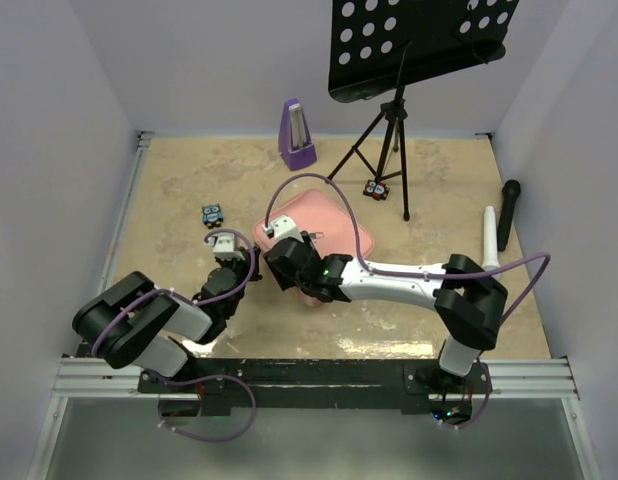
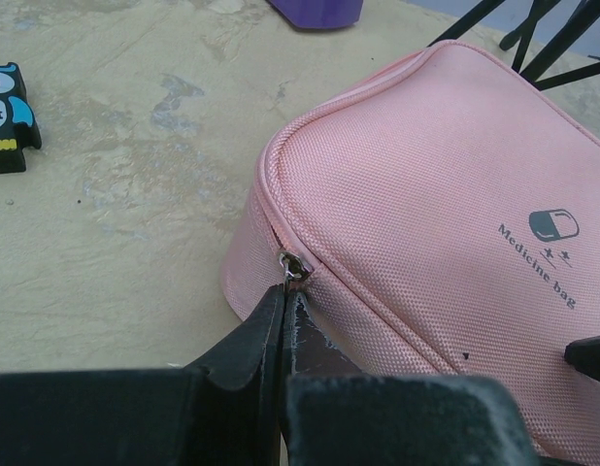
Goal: Organize the medicine kit
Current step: Zip the medicine box at the center of the board.
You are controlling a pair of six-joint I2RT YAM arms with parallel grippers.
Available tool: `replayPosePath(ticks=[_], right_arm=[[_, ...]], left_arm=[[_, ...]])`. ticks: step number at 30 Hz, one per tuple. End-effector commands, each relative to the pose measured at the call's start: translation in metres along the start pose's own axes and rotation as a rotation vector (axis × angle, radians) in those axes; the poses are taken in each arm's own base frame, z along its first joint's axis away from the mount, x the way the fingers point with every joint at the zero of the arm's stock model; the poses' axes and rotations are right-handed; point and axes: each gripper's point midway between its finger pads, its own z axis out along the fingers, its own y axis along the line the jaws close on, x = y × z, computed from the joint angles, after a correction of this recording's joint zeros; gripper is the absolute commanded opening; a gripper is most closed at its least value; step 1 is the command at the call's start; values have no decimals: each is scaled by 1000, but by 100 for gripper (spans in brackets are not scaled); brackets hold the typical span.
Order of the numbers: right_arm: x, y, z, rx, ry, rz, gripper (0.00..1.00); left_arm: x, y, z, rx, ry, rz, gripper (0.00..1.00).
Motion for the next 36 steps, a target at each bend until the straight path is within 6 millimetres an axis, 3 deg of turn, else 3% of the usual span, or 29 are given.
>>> replayPosePath(ticks=[1,8,16,21,33,36], right_arm=[[50,-34,9,174,175,-179,61],[75,-25,15,159,255,-233,25],[103,-25,13,155,338,-228,0],[110,-22,4,125,351,-164,0],[149,-19,-19,42,436,-133,0],[148,-18,-23,31,431,-126,0]], left_arm=[[-39,-8,0,12,-149,-83,0],[-43,-11,0,24,-160,-86,0],[-46,-12,1,27,-167,-82,0],[-48,-13,3,26,-169,-83,0],[-64,-5,10,-9,-215,-30,0],[-66,0,14,-25,-211,-22,0]])
